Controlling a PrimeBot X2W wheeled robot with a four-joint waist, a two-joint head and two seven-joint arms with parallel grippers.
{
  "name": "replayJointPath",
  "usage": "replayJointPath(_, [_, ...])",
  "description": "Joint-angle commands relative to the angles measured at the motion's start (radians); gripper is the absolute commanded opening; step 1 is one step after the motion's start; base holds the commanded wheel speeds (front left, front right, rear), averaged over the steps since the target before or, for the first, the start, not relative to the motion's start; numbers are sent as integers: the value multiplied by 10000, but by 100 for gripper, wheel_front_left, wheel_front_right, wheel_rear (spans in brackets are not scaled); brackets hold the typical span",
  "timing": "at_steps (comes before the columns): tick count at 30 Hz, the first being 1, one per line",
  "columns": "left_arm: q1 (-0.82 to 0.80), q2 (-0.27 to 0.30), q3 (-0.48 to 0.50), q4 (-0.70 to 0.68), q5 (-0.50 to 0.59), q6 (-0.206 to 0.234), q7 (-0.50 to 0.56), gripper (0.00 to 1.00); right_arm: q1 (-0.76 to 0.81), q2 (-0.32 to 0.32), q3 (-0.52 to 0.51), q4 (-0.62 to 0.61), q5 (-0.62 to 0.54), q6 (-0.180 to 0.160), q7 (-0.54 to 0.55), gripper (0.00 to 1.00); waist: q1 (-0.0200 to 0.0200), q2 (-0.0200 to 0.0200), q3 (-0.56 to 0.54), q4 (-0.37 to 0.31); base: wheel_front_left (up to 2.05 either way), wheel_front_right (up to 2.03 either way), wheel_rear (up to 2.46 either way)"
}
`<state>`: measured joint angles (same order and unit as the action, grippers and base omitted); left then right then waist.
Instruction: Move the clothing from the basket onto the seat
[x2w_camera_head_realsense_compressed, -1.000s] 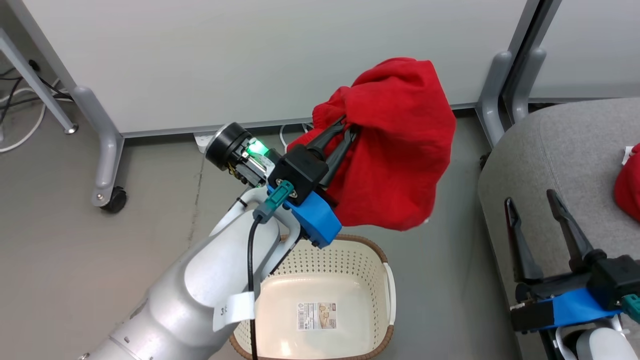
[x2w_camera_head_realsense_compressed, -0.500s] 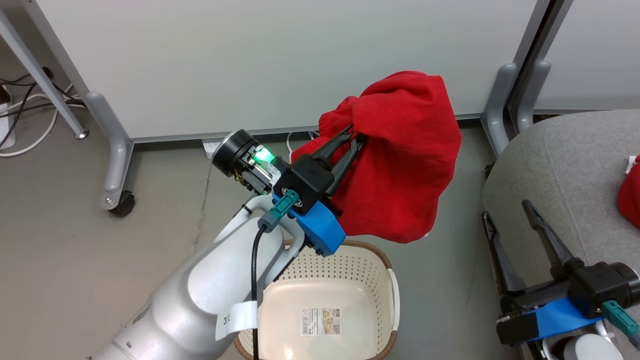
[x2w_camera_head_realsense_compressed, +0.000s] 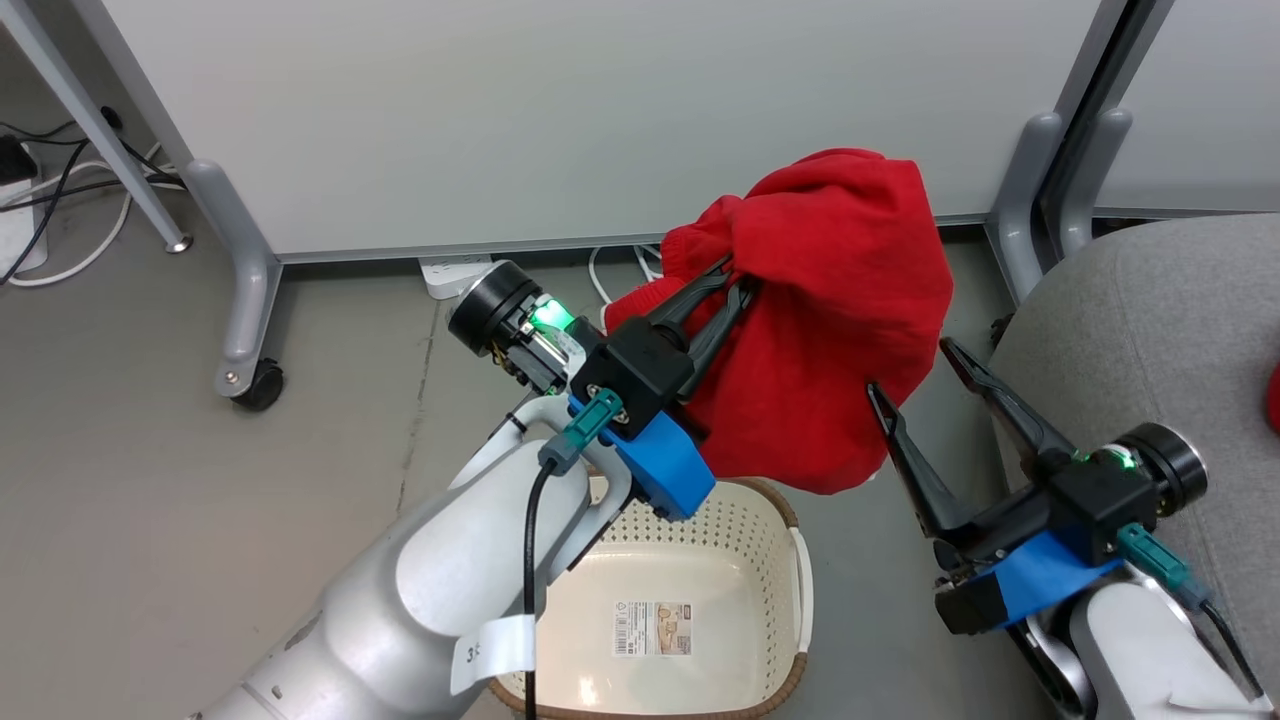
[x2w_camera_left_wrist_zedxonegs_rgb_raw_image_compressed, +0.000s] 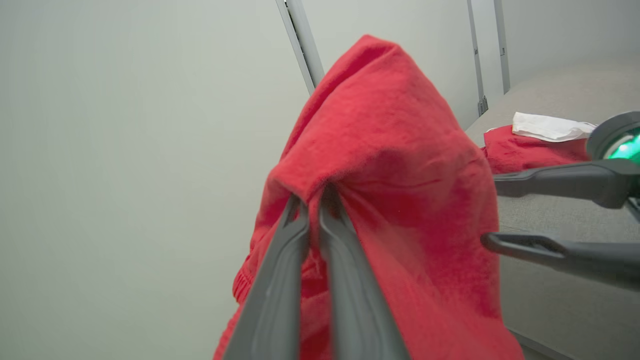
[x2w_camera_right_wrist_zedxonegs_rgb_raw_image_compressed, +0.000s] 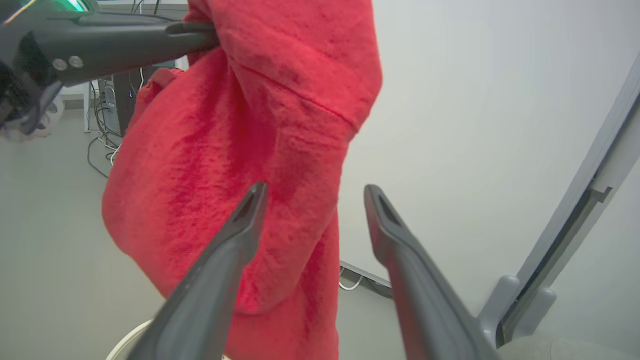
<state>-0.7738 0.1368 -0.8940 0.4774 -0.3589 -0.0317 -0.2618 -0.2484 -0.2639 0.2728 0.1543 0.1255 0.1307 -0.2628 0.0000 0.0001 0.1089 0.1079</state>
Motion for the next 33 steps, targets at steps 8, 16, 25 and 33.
replayJointPath(8, [-135, -229, -107, -183, 148, -21, -46, 0, -1286, -320, 742, 1034, 178, 1, -32, 100, 0, -1, 242, 263, 0, 0, 0])
replayJointPath(16, [-126, -325, -126, -171, 233, -76, -46, 0, -1958, -325, 1379, 1362, 423, 1, -30, 0, 0, -1, 371, 384, 0, 0, 0])
replayJointPath(25, [-76, -302, -44, -137, 286, -109, -47, 0, -2015, -445, 1658, 1366, 673, 1, -32, 0, 0, -1, 361, 315, 0, 0, 0])
replayJointPath(33, [-59, -298, -6, -98, 347, -121, -47, 0, -1833, -403, 1630, 1285, 720, 1, -32, 0, 0, -1, 311, 232, 0, 0, 0])
